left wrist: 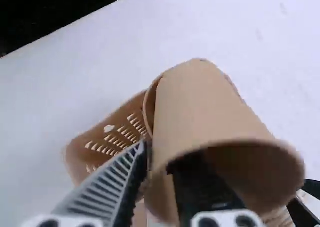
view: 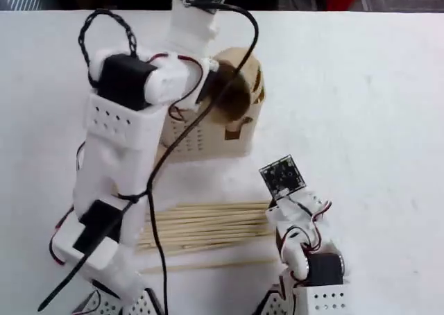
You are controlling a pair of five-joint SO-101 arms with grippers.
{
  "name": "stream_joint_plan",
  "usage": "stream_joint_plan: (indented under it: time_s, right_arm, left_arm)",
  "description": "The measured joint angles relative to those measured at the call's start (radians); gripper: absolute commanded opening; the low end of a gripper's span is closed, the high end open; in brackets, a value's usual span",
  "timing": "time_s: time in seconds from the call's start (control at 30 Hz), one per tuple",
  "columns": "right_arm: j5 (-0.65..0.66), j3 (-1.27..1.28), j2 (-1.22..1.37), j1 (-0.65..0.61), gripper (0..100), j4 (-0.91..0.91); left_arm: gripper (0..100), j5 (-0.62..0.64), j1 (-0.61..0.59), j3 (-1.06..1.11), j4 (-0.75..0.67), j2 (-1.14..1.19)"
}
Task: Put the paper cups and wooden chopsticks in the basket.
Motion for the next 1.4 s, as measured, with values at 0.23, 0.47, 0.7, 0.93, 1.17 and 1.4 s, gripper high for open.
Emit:
stream_joint_plan:
  time_s: [0.23,0.47,0.7,0.93,1.17,1.4]
  right_arm:
    - [0.0,0.0,0.0,0.0,1.7,0.0]
    - [0.0,0.0,0.0,0.0,1.7,0.0]
    - [0.0,0.0,0.0,0.0,1.7,0.0]
    - [0.0,0.0,0.0,0.0,1.7,0.0]
    - [0.0,0.0,0.0,0.0,1.7,0.0]
    - [0.0,0.0,0.0,0.0,1.7,0.0]
  left_arm:
    - [12,0.003,-0.003,-0.008,-0.003,0.002]
    - [12,0.003,-0.009,-0.008,-0.137,0.011]
    - [12,0.003,-0.052,-0.008,-0.282,0.012]
    - [12,0.003,-0.052,0.034,-0.292,0.152]
    - [12,0.003,-0.054,0.092,-0.292,0.293]
    - [12,-0.046,-0.055,-0.19,-0.127,0.298]
